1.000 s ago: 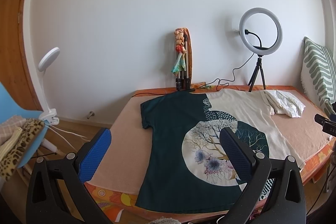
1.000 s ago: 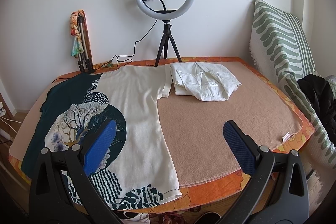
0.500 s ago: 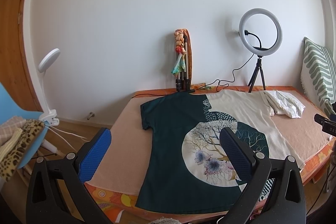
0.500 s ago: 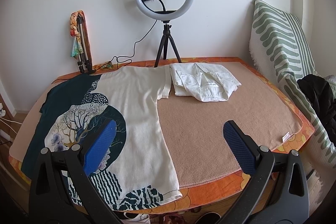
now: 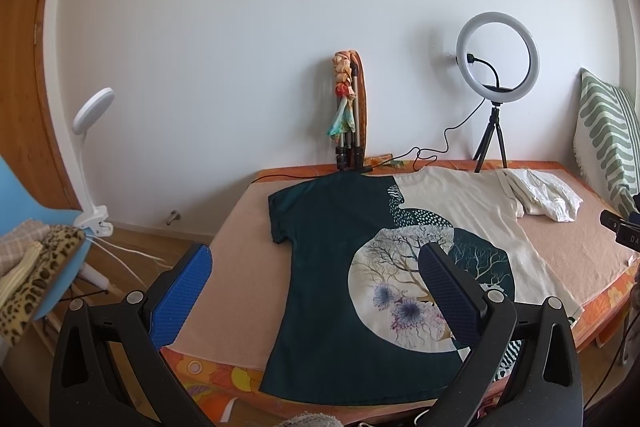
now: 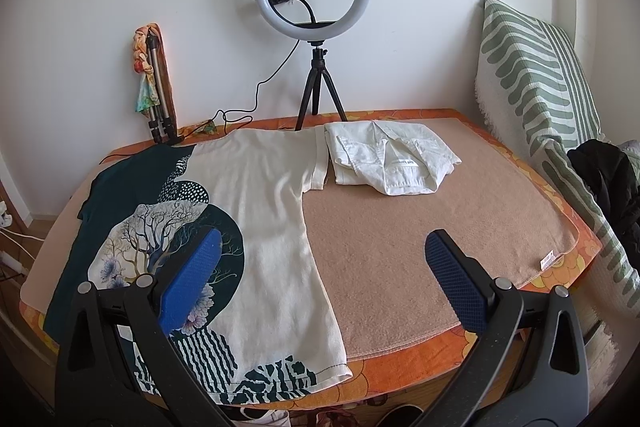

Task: Fold small clothes
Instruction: 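Move both tools toward the dark-green side of the T-shirt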

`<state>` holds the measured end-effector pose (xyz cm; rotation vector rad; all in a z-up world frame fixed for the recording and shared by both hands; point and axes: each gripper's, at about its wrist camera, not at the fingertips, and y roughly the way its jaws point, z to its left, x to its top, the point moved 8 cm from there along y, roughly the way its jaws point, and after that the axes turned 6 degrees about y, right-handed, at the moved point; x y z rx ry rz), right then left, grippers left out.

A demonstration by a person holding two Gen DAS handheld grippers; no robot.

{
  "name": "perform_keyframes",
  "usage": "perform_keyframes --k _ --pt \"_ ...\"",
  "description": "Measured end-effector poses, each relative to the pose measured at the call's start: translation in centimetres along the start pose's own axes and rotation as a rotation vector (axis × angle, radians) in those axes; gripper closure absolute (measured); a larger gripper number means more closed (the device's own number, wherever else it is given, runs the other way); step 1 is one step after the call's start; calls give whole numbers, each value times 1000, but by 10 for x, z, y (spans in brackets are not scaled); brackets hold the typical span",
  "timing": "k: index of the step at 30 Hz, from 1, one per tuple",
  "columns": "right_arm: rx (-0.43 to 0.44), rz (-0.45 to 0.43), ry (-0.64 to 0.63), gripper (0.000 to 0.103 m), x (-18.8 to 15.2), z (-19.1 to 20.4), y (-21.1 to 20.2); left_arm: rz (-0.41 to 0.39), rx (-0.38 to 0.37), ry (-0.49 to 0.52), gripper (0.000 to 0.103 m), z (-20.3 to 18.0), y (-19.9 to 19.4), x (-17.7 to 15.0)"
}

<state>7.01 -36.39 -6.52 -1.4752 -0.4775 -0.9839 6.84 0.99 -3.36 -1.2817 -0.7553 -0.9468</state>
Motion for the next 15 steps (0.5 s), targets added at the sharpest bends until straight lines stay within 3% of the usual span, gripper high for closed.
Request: perform_keyframes --k 4,9,12,15 --pt "17 2 16 0 7 7 1 17 4 -42 0 15 6 -6" --pt "69 13 27 0 16 27 2 115 -52 -87 1 33 26 -31" --pt "123 32 19 0 24 53 5 172 -58 -76 14 42 39 -56" --pt "191 62 -17 3 36 90 12 229 -119 -100 25 47 52 -83"
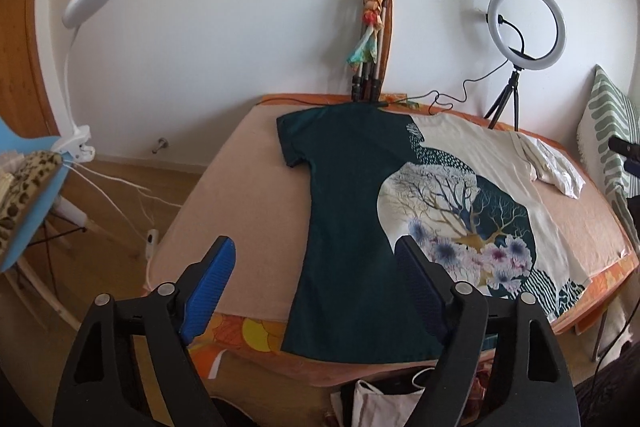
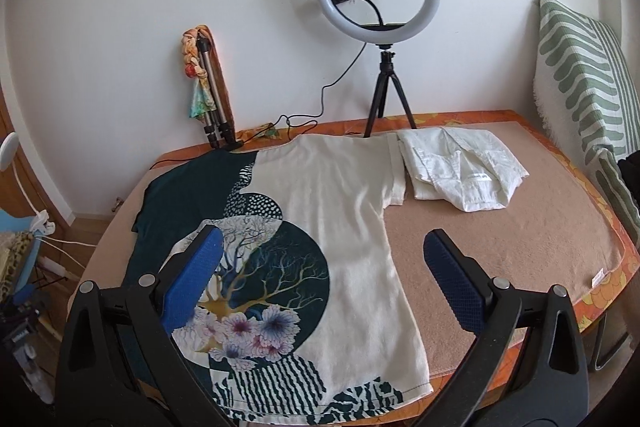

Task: Fold small clothes
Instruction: 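Move both tools toward the dark-green side of the T-shirt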

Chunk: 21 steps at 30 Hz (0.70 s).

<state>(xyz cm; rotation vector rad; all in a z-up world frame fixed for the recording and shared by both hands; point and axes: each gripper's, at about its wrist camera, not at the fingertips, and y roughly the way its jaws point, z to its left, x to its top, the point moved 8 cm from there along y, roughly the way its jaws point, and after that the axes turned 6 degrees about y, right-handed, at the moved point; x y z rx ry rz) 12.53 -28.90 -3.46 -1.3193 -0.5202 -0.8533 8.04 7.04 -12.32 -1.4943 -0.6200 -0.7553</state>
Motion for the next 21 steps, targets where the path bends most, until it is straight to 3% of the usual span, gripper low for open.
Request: perform_keyframes --k 6,12,17,21 --pt "119 74 -117 4 26 90 36 170 -76 -65 47 7 38 -46" --pt "259 224 -178 4 37 193 95 244 -52 -45 47 15 60 -65" --pt "305 314 -200 10 40 268 149 291 -57 -35 48 17 72 -76" --pt "331 395 -249 10 29 321 201 341 -88 -49 59 18 81 -83"
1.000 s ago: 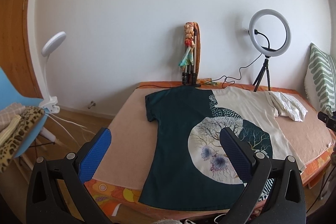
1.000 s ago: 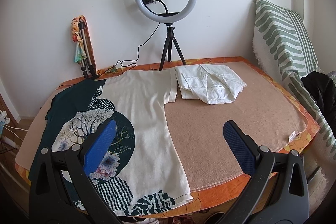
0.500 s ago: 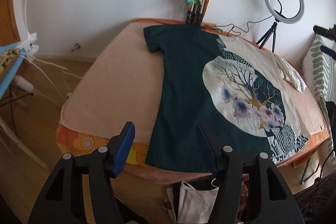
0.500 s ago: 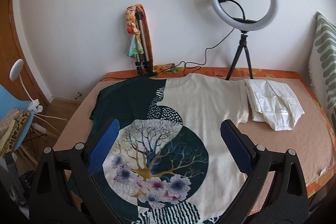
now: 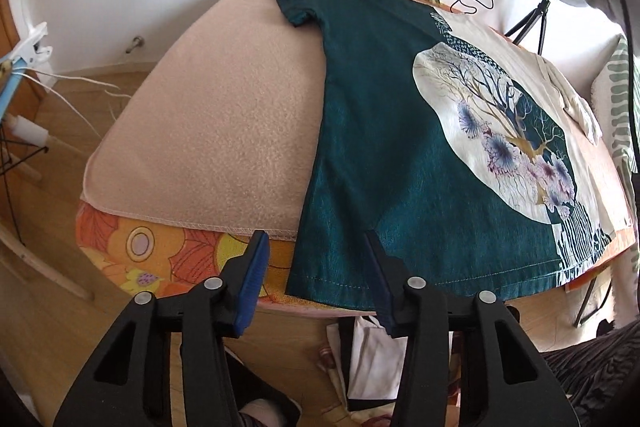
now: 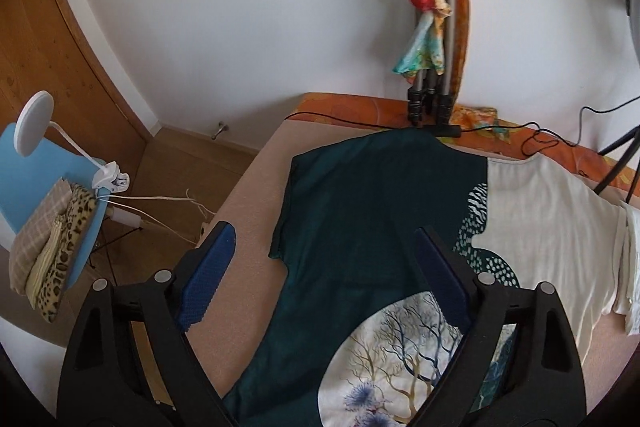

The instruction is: Fold small clothes

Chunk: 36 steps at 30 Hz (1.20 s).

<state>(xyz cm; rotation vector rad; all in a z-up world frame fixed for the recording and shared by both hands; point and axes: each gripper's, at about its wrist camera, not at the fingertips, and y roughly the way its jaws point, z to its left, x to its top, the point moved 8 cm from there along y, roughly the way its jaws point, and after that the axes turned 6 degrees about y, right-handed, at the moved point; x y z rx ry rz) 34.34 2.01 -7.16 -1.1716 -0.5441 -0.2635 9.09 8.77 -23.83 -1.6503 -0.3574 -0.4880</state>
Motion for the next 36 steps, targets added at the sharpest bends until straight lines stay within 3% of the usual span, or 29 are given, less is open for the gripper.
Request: perform_keyframes --k 10,15,19,24,30,33,34,36 --pt "10 165 -9 27 27 41 163 17 -32 -9 67 2 10 2" --pt "25 221 8 28 31 53 227 7 -35 16 68 -1 10 1" --pt "-46 256 -27 29 26 55 268 2 -21 46 87 -3 12 2" --pt "-134 278 -86 34 24 53 299 1 -44 38 98 -7 13 4" --pt "-189 279 -161 37 24 50 308 -5 -79 -3 100 -2 9 3" --pt "-210 267 -184 47 24 49 305 -7 -90 -30 95 2 3 0" --pt "-214 262 -186 55 23 49 303 -13 -85 -35 87 5 2 0" --pt "-226 256 -197 71 24 47 300 -7 -83 -24 82 4 5 -1"
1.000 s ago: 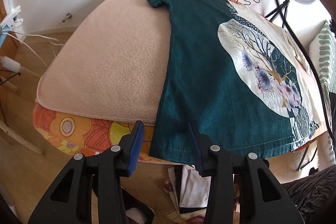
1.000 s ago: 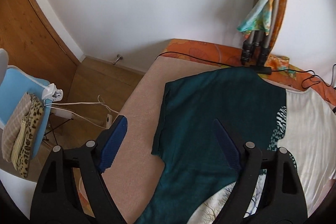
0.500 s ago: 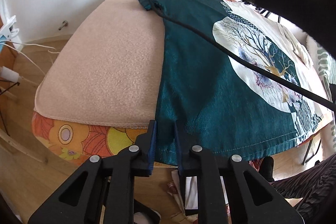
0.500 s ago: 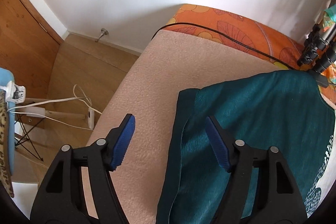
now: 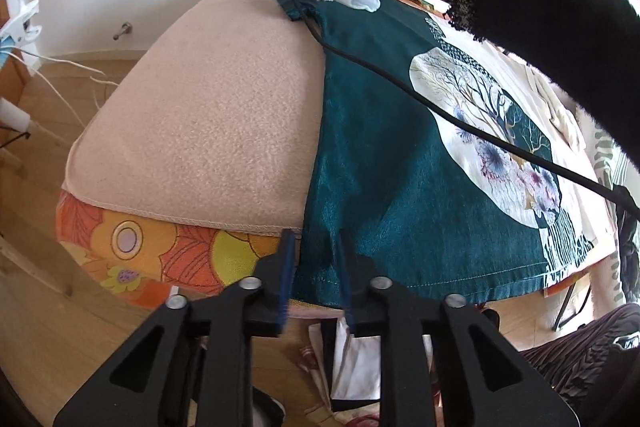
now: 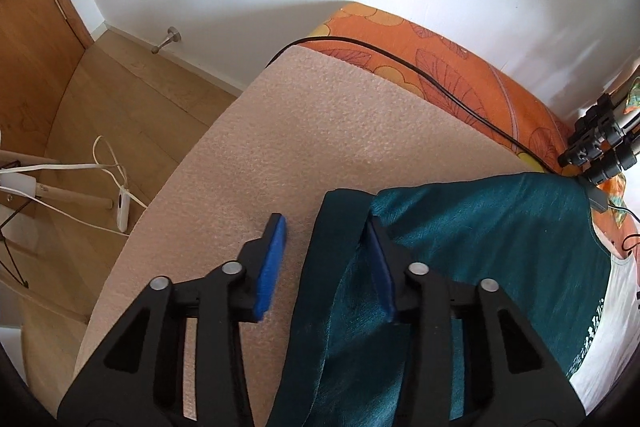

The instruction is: Fold small clothes

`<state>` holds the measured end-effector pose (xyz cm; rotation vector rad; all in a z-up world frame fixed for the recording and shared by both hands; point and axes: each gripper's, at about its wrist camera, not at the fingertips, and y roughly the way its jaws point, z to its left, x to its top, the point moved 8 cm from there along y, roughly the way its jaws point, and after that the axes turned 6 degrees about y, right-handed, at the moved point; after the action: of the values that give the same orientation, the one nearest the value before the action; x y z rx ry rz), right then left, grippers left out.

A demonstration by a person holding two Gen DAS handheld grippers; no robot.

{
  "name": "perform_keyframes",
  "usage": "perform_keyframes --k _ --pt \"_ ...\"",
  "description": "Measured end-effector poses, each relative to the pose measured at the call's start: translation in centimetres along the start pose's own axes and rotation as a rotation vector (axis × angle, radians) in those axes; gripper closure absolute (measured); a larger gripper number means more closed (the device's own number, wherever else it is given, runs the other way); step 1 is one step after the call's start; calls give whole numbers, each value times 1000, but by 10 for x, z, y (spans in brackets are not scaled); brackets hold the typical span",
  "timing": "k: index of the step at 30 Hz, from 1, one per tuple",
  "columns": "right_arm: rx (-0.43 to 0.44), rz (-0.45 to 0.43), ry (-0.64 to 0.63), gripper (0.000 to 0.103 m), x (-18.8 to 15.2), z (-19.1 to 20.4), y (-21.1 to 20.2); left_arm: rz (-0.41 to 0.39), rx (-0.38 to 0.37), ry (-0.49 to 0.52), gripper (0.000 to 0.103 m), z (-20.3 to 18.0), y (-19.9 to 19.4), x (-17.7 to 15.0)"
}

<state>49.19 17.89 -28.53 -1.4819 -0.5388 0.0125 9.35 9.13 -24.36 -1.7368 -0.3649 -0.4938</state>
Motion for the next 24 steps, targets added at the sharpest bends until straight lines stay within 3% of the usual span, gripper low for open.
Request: perform_keyframes --k 2,5,6,18,24 --pt "-20 0 -2 88 1 -3 0 -3 28 23 82 -1 1 1" --pt "-1 6 14 97 6 -7 1 -15 59 69 83 -6 3 2" --pt "18 3 26 98 8 -10 0 -16 62 83 103 -7 4 2" --pt "93 -105 125 99 15 -86 -66 -94 -55 158 102 -54 -16 12" --pt "52 -147 170 99 -4 -146 -94 -102 -104 246 102 -97 -18 18"
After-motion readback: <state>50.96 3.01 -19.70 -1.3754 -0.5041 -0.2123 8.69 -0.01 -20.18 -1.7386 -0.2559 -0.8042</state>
